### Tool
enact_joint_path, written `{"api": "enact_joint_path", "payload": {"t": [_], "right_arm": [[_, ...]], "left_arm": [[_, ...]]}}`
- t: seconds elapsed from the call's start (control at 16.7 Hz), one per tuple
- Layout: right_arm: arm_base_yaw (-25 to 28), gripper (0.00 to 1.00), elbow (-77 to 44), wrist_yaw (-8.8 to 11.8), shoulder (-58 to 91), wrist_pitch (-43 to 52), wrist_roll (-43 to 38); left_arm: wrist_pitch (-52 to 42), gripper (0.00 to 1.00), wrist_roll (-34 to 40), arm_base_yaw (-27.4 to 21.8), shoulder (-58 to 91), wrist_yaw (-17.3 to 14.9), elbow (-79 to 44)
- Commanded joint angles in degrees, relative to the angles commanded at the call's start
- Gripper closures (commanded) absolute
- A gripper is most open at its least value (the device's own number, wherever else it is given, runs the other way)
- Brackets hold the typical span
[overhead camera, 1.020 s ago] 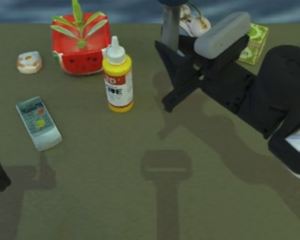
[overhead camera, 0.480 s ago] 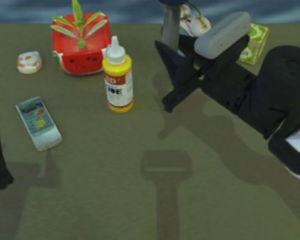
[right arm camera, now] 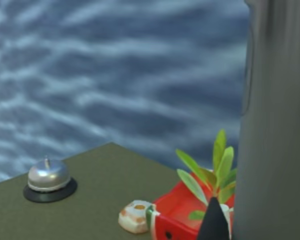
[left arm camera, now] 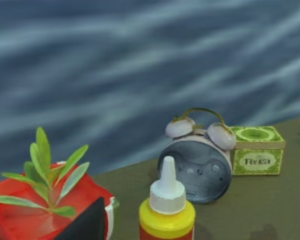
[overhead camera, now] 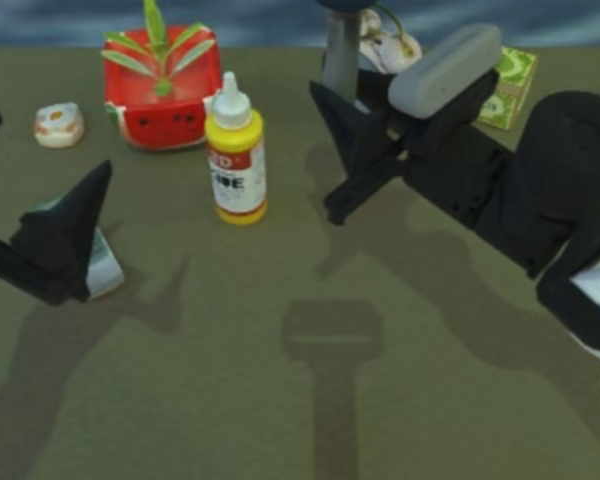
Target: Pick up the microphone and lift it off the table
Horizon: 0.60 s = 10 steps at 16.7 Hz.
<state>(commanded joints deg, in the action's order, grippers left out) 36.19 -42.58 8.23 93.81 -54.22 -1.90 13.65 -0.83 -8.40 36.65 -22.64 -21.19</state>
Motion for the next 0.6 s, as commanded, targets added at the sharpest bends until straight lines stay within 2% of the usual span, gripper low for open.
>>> {"api": "enact_joint_path", "payload": {"t": [0.3,0.48,0.6], "right_arm": [[0.0,1.0,0.0,0.0,0.0,0.0,0.0],[0.0,1.0,0.0,0.0,0.0,0.0,0.0],[0.0,1.0,0.0,0.0,0.0,0.0,0.0]], "left_arm": [[7.57,0.0,-0.3,-4.87,20.8,-12.98,-11.86],[11.22,0.0,-0.54,-7.03,30.17,-18.77,-17.44],[12.96,0.0,-0.71,-8.0,34.06,-21.38,-20.05]]}}
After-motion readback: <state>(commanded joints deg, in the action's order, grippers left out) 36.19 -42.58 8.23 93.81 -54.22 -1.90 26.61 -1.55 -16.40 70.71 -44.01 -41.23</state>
